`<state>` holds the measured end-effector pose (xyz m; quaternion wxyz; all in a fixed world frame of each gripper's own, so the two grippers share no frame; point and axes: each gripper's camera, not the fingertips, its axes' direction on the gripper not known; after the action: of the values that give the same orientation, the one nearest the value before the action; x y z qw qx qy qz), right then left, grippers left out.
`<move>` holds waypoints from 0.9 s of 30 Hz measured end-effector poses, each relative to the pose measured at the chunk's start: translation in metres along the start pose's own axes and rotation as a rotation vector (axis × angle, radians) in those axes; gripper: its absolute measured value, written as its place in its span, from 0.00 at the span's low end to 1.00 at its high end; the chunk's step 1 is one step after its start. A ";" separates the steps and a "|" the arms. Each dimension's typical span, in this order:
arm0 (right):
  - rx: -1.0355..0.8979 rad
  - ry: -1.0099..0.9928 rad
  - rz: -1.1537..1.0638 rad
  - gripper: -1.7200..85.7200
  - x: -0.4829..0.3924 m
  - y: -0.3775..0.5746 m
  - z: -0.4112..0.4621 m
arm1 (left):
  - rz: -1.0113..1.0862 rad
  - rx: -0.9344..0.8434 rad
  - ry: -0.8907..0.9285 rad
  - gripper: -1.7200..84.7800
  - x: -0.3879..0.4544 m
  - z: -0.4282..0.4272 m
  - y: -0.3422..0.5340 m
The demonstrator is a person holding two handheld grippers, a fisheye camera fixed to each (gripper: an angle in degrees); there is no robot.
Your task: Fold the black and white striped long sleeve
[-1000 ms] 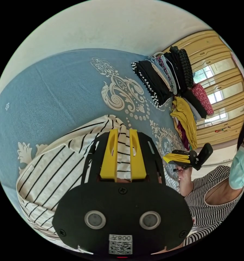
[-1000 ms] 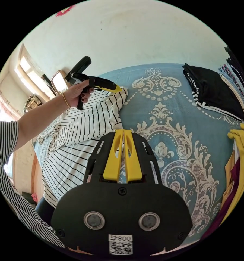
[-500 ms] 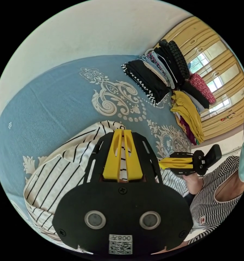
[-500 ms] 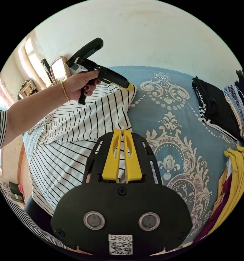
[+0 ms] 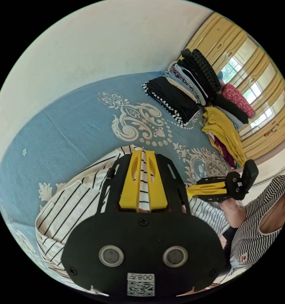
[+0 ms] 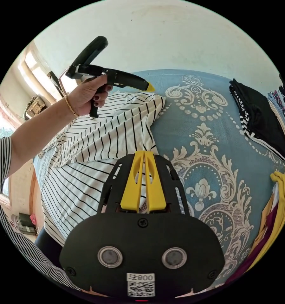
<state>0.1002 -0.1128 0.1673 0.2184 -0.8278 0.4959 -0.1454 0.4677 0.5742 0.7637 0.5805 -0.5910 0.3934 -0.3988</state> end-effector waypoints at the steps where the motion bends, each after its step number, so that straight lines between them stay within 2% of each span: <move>1: -0.003 0.005 -0.002 0.02 0.001 -0.001 0.001 | 0.019 0.018 0.018 0.03 0.009 -0.002 0.007; 3: -0.006 0.027 -0.012 0.02 -0.001 -0.003 0.003 | 0.062 -0.015 0.075 0.03 0.023 0.007 0.017; 6: -0.007 0.040 -0.016 0.02 0.000 -0.006 0.006 | 0.099 -0.181 -0.009 0.02 0.042 0.044 0.030; 7: -0.007 0.038 -0.015 0.02 0.001 -0.007 0.007 | 0.114 -0.117 -0.027 0.02 0.047 0.043 0.036; 9: -0.006 0.032 -0.013 0.02 0.003 -0.009 0.007 | 0.103 -0.142 -0.020 0.02 0.049 0.044 0.037; 13: -0.003 0.013 -0.003 0.02 0.009 -0.014 0.008 | 0.070 -0.020 -0.119 0.02 0.048 0.029 0.041; 16: -0.002 0.025 -0.005 0.02 0.008 -0.018 0.008 | 0.055 -0.116 -0.097 0.02 0.037 0.056 0.039; 19: -0.004 0.045 -0.013 0.02 0.006 -0.023 0.008 | -0.004 -0.093 -0.044 0.02 0.033 0.054 0.048; 24: -0.003 0.013 0.002 0.02 0.010 -0.031 0.006 | 0.042 -0.038 -0.032 0.02 0.060 0.030 0.096; 27: -0.005 0.049 -0.013 0.02 0.004 -0.036 0.004 | 0.085 -0.098 -0.105 0.02 0.084 0.037 0.135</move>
<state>0.1312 -0.1001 0.1821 0.2035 -0.8277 0.4960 -0.1657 0.5331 0.5079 0.6294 0.5870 -0.6216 0.4064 -0.3224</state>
